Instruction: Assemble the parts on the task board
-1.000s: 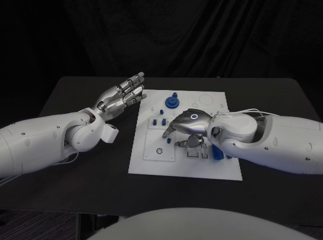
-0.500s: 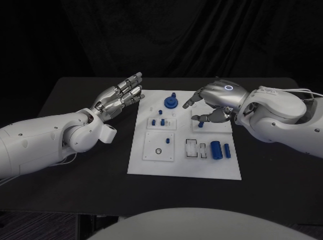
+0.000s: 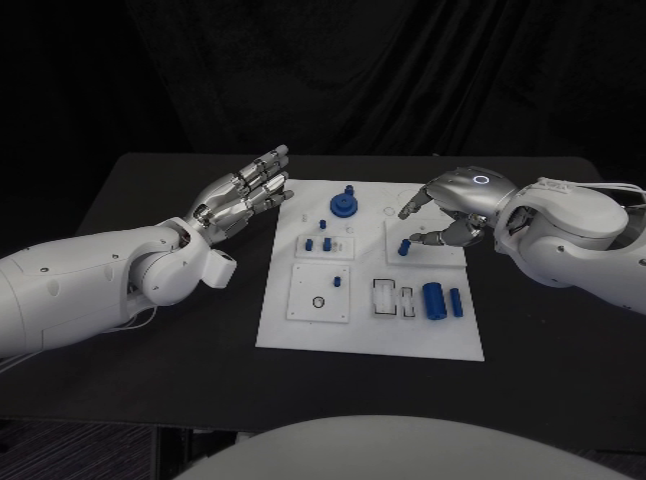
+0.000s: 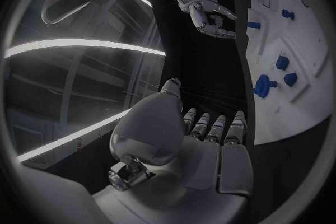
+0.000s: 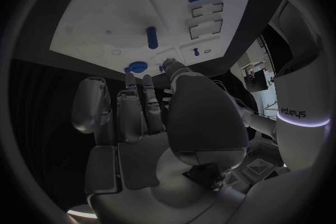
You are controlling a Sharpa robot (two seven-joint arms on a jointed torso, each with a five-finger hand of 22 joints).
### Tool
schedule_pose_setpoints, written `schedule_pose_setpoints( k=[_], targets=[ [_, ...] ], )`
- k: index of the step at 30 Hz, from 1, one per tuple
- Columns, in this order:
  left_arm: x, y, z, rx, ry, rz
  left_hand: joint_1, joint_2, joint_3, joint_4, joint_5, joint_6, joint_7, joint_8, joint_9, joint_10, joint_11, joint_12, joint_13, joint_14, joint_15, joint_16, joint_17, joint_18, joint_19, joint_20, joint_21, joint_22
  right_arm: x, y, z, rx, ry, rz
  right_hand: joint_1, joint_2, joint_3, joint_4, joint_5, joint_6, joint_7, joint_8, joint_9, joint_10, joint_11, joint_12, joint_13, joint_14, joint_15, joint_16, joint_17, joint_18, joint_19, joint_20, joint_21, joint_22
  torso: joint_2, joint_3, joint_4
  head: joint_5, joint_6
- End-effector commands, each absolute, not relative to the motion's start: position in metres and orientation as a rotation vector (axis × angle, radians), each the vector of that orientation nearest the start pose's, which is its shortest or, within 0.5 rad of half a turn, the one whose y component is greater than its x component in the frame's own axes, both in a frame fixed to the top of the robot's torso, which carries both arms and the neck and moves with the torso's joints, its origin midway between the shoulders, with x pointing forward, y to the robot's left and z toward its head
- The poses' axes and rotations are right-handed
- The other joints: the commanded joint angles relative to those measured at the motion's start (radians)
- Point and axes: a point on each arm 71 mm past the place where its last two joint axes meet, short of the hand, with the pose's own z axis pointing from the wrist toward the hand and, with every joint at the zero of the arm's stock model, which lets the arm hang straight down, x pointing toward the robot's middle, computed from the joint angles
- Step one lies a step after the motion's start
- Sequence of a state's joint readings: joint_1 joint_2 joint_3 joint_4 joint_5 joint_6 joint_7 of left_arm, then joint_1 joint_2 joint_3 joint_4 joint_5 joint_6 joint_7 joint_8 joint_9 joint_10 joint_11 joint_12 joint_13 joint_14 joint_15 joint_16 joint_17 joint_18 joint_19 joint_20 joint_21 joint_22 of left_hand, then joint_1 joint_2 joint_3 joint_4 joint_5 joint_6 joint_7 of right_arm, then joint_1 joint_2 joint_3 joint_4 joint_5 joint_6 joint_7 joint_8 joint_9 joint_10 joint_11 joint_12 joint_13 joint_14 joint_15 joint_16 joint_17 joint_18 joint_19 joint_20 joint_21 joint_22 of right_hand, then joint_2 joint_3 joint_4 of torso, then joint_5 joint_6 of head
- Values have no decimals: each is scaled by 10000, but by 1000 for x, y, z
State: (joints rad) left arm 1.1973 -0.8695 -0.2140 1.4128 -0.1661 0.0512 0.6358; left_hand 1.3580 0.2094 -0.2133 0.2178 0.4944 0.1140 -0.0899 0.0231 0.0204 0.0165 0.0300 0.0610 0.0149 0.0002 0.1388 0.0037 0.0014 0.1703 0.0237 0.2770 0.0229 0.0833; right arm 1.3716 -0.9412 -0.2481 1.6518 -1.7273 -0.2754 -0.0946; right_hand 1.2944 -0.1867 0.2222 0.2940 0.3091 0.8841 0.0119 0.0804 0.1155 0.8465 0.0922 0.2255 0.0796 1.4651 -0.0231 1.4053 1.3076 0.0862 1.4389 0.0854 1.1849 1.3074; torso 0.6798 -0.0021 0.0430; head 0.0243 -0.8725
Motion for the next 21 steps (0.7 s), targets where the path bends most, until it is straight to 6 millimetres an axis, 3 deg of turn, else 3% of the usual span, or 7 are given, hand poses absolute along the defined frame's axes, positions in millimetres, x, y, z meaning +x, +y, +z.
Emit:
schedule_pose_setpoints(
  k=[1,5,6,8,10,13,21],
  targets=[
    [468,238,-227,-8036,15343,-17901,0,75,-18,-80,53,-310,-415,-93,-62,11,-266,-74,-20,-2,-169,-37,-14,96,25,-121,-59,-18,457,-209,-179,-5672,16453,4649,-32,48,-17,-24,48,-3,148,-6,-34,148,0,-19,-26,410,55,11,196,-129,48,23,-2,1668,19,11,37,-28,-2],
    [468,238,-227,-8003,15213,-17867,-139,85,-109,62,-150,-391,-582,-101,-71,22,-386,-114,-26,-2,-253,-37,-14,87,-21,-209,-85,-140,455,-208,-186,-5747,16651,4695,14,85,16,-34,40,-16,211,-33,-58,254,-2,-13,-37,416,60,18,205,-129,54,30,10,1670,-1,6,35,-7,-2],
    [468,238,-227,-7991,15177,-17862,-550,108,-324,645,-723,-395,-683,-99,-70,28,-381,-143,-29,-2,-239,-37,-14,84,-48,-242,-95,-200,455,-207,-188,-5781,16718,4717,20,99,26,-33,36,-18,272,-44,-73,305,-1,-16,-45,415,59,11,195,-128,53,34,6,1668,5,9,39,-5,-2],
    [469,238,-227,-7981,15150,-17862,-870,200,-446,785,-1172,-383,-672,-97,-68,26,-369,-162,-31,-2,-235,-37,-14,82,-62,-251,-101,-235,455,-206,-191,-5815,16786,4750,32,110,36,-37,34,-22,296,-52,-82,345,-2,-14,-48,414,60,8,190,-127,52,36,6,1668,16,16,50,-16,-2],
    [469,239,-226,-7973,15125,-17856,-2087,512,-926,762,-2900,-362,-608,-90,-61,22,-338,-189,-31,-2,-217,-37,-14,80,-70,-261,-108,-273,454,-205,-194,-5848,16868,4785,27,125,44,-37,28,-37,394,-72,-104,434,-3,-10,-53,413,61,4,185,-127,53,39,11,1669,18,20,44,3,-2],
    [469,239,-226,-7970,15100,-17844,-2767,643,-1238,731,-4453,-326,-480,-84,-56,21,-296,-221,-35,-2,-228,-37,-14,85,-80,-298,-111,-316,454,-204,-198,-5883,16956,4810,33,136,53,-42,26,-73,455,-97,-129,499,-8,-14,-59,412,60,0,180,-126,50,40,4,1667,14,9,31,7,-2],
    [469,240,-226,-7976,15081,-17830,-4160,859,-1535,777,-4483,-209,-235,-62,-32,22,-273,-267,-35,-2,-209,-37,-14,75,-93,-326,-126,-398,455,-202,-205,-5946,17117,4824,233,239,173,-122,16,4,611,-78,-170,712,-22,-40,-76,406,52,-17,157,-123,44,38,-3,1664,26,5,38,-2,-2]
  ],
)
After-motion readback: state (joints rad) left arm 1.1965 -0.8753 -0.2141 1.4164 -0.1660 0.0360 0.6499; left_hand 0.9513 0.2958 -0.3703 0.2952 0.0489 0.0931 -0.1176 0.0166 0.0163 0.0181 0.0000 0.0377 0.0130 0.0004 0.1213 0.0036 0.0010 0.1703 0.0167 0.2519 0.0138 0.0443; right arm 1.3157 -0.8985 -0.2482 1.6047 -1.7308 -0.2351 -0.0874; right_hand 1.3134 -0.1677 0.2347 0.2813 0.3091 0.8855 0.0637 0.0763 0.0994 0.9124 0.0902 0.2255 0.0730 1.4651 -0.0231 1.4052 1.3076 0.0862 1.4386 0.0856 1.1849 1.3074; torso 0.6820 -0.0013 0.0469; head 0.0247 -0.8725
